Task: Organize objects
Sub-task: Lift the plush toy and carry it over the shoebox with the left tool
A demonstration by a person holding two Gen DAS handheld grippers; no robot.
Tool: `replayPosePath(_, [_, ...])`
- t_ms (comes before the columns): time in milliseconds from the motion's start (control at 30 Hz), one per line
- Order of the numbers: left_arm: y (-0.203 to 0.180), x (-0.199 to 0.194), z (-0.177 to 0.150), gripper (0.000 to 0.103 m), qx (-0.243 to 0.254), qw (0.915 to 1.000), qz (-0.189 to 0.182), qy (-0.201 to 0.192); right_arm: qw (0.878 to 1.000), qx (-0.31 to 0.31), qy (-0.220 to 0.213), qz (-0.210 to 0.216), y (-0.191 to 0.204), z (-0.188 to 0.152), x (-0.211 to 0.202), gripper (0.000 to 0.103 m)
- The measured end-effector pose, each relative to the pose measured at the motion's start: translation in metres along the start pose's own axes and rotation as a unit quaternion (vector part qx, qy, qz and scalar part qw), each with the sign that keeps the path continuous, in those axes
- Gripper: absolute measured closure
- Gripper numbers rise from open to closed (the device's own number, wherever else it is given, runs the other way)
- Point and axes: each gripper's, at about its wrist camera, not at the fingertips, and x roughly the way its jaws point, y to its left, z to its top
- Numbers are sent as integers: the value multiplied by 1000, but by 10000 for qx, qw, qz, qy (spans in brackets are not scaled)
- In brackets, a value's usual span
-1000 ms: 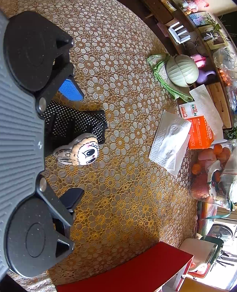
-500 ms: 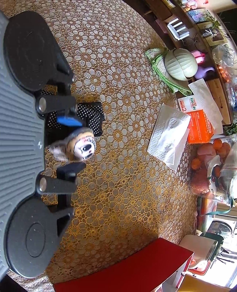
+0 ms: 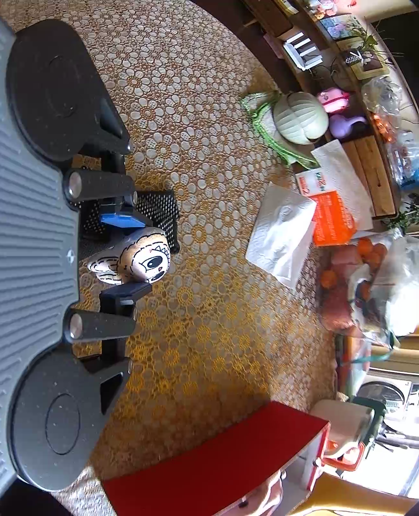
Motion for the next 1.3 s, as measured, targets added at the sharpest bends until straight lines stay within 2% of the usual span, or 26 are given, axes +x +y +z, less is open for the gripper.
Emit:
replayPosePath(267, [-24, -44, 12, 69, 301, 9987, -356, -192, 9999, 92, -35, 98, -3, 0, 0, 97])
replayPosePath(633, [-79, -94, 37, 69, 890, 9909, -868, -513, 9997, 137, -96, 150, -6, -2, 0, 97])
replayPosePath(767, [-89, -95, 41, 69, 962, 9894, -973, -480, 9997, 155, -110, 175, -7, -2, 0, 97])
replayPosePath(900, [-94, -81, 33, 69, 1031, 9891, -1035, -177, 9997, 125, -127, 166, -7, -3, 0, 97])
replayPosePath(1067, [-89, -74, 27, 69, 984, 9892, -1090, -3, 9997, 118, -137, 176, -7, -4, -1, 96])
replayPosePath(1200, [-70, -90, 38, 68, 601, 9858, -1557, -181, 9997, 109, -137, 177, -7, -4, -1, 96])
replayPosePath(1300, [-63, -90, 39, 68, 467, 9853, -1634, -190, 9997, 112, -138, 175, -6, -4, -1, 96])
